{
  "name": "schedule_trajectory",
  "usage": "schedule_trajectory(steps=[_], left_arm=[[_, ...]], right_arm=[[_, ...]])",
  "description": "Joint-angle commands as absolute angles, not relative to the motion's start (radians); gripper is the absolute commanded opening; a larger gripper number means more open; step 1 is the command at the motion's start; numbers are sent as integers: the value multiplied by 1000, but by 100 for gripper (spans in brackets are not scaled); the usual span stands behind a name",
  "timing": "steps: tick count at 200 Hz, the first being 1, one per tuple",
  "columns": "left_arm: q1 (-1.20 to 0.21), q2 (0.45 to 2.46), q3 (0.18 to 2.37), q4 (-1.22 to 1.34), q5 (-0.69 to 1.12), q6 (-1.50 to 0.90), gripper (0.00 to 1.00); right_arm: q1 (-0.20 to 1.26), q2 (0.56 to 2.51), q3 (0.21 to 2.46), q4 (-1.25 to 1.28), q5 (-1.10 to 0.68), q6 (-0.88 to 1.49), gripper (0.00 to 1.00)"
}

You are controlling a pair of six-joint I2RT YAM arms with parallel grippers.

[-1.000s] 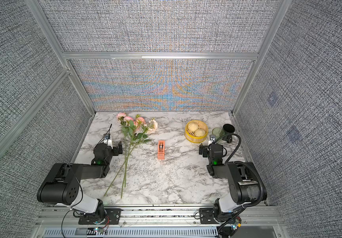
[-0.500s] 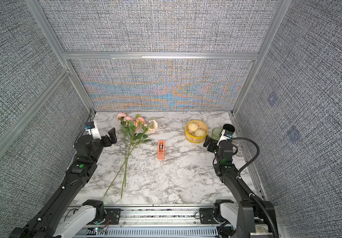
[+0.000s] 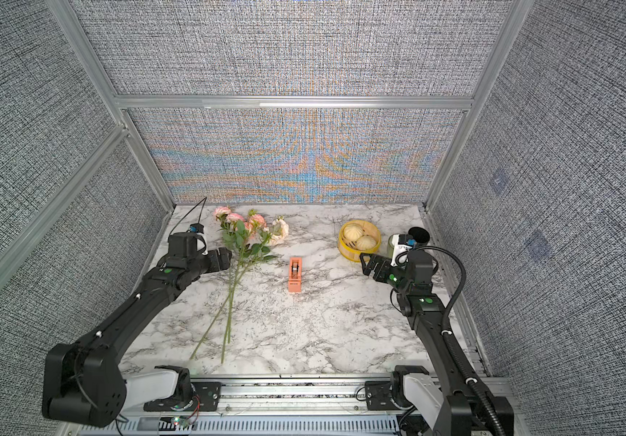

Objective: Wrap bouquets with tape
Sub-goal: Gather the flowers at the center of the board.

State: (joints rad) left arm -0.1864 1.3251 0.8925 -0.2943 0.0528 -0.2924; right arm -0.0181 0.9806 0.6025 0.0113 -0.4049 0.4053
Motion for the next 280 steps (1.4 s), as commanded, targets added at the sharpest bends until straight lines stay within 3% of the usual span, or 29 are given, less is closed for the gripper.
schedule_trajectory(steps=[1,56,83,127,198,261,280], left_arm=[[-198,1417,951,-493,4,-297,91],[-302,1644,1089,-591,-43,-272,89],[-310,1763,1160,-656,-99,-293,78],[-322,1824,1163,-626,-127,-313,71],[-324,1959,1245,-616,-86,-320,43],[-322,2034,1353,-715,-79,-396,2],[-322,2003,1356,-700,-53,-422,0]], right_arm=[[-17,971,589,-9,-410,385,99],[-16,979,581,5,-405,388,99],[-17,980,581,-10,-388,385,99],[-18,977,564,-5,-349,393,99],[-18,993,546,29,-344,417,99],[-18,1017,538,57,-352,430,99],[-18,1023,538,57,-353,431,99]])
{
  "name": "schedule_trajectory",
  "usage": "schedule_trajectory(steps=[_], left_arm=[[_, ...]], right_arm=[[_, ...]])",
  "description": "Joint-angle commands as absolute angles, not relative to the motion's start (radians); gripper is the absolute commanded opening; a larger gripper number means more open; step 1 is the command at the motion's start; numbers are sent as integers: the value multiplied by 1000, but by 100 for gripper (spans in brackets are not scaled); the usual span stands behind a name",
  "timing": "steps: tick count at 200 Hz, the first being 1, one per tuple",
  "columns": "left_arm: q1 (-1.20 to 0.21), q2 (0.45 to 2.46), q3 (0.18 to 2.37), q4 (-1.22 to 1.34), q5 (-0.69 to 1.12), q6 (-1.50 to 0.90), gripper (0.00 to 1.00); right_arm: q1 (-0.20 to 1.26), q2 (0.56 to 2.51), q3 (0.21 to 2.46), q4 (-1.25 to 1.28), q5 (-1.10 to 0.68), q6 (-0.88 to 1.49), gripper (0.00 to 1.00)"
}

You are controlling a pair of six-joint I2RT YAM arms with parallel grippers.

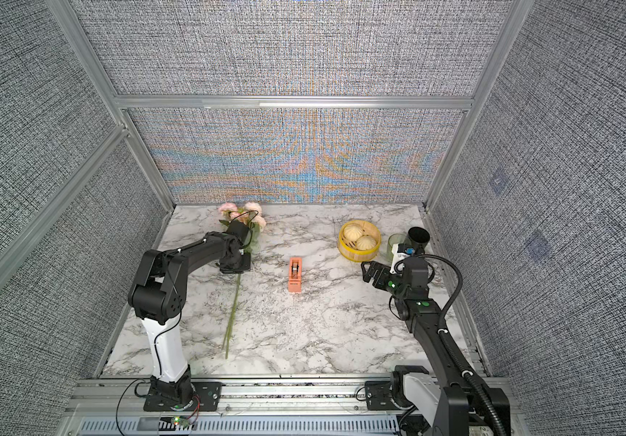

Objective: Wrap bouquets with tape
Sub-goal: Gather the flowers at the center of the board.

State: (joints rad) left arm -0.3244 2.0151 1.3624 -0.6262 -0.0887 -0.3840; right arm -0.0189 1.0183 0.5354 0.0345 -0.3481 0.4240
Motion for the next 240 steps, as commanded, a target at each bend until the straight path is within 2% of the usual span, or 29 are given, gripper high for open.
schedule_trajectory(steps=[1,41,75,93,109,140,194,220,233,240], left_arm=[[-321,2002,1356,-700,-52,-423,0],[-316,1874,1348,-657,-13,-501,0],[-303,1671,1243,-515,49,-597,0],[-298,1538,1148,-397,64,-666,0],[-297,1435,1042,-262,72,-752,0],[-300,1375,830,53,139,-851,0],[-304,1480,832,-33,72,-810,0],[-326,1520,839,-25,55,-847,0],[-336,1543,823,3,42,-882,14],[-337,1558,812,33,49,-902,17]], right_arm=[[-18,1023,538,57,-354,431,99],[-19,1026,542,63,-382,430,99],[-5,1055,555,139,-572,448,99],[59,1078,582,186,-674,452,99],[161,1089,624,178,-697,415,99],[433,1135,758,47,-590,289,99],[740,1285,963,-191,-330,240,99],[793,1332,1032,-282,-227,241,99],[795,1334,1031,-298,-195,247,99],[795,1332,1030,-303,-185,247,99]])
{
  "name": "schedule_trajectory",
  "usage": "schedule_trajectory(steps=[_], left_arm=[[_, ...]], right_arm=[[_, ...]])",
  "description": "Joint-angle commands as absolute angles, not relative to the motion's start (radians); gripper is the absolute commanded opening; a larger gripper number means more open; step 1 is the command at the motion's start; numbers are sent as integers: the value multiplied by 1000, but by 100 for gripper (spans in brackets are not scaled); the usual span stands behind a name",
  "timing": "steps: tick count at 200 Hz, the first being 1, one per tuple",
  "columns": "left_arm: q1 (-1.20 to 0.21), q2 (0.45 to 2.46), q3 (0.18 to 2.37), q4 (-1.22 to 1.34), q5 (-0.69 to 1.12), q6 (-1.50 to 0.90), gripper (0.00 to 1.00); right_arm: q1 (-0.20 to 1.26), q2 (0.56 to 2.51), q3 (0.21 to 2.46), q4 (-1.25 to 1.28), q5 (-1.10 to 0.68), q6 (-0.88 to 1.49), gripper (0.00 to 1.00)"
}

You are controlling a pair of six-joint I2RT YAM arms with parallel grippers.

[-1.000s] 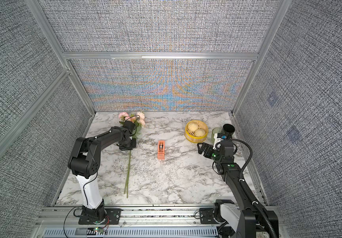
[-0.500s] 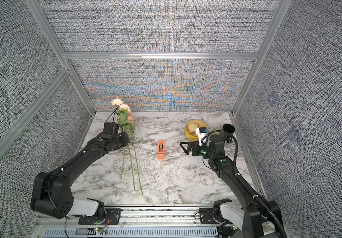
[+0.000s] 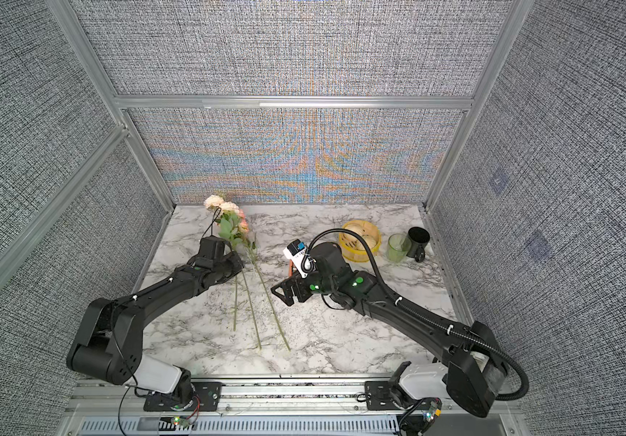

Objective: Wrap bouquets with tape
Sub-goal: Gather the flowers at the center of the board.

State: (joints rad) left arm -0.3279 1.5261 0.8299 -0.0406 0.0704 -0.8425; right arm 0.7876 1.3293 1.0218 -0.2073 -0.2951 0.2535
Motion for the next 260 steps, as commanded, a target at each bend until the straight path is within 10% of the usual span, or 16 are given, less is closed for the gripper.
schedule_trajectory(steps=[1,63,147,260], left_arm=[[-337,1559,811,37,49,-904,17],[-359,1601,822,84,78,-918,47],[-276,1076,792,-349,-213,-698,80],[-241,914,621,-306,-156,-623,87]], right_arm=[[795,1332,1029,-303,-184,247,99],[821,1295,1034,-335,-156,256,97],[985,1727,1391,-396,-47,300,99],[978,2313,2024,-761,103,355,99]])
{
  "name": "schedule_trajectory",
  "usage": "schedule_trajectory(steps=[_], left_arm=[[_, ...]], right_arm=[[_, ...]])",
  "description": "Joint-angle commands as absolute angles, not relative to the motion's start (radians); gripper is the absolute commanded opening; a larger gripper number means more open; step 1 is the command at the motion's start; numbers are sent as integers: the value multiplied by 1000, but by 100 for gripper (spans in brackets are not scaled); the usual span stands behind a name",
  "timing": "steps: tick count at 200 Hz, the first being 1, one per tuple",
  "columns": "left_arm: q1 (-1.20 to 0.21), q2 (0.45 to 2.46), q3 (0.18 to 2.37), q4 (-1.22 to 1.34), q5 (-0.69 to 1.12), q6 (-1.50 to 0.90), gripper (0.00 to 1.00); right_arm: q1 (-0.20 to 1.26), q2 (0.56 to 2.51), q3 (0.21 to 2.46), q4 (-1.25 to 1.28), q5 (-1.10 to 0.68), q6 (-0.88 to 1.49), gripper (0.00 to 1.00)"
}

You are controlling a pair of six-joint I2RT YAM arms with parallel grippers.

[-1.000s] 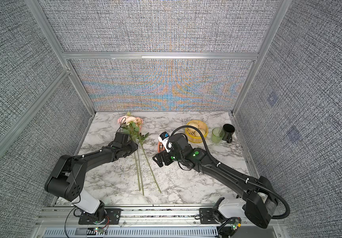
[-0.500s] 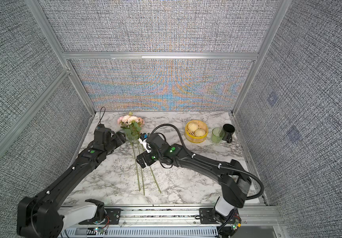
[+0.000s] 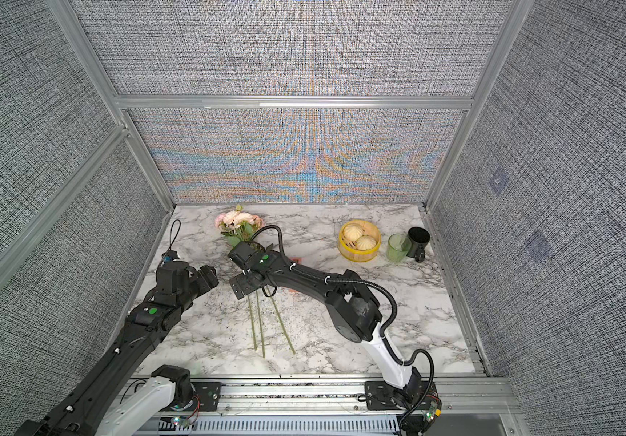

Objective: Wrap bouquets with tape
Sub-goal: Gather the flowers at the center of the board.

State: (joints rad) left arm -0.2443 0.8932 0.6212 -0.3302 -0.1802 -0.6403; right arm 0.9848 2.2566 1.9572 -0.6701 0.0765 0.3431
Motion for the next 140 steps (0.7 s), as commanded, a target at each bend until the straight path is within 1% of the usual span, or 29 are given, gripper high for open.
schedule_trajectory(steps=[1,36,73,101,113,130,140], left_arm=[[-241,916,621,-305,-155,-623,87],[-239,949,621,-285,-137,-627,88],[-239,948,618,-288,-139,-620,88],[-239,935,614,-288,-137,-617,88],[-239,929,615,-288,-136,-614,88],[-239,917,615,-291,-139,-611,88],[-240,908,614,-293,-139,-608,88]], right_arm=[[977,2322,2031,-765,105,356,99],[958,2412,2124,-801,163,368,99],[927,2478,2187,-803,98,358,98],[915,2503,2194,-795,16,333,78],[916,2509,2193,-799,-1,320,67],[918,2511,2192,-819,-10,296,46],[922,2510,2192,-840,-4,275,38]])
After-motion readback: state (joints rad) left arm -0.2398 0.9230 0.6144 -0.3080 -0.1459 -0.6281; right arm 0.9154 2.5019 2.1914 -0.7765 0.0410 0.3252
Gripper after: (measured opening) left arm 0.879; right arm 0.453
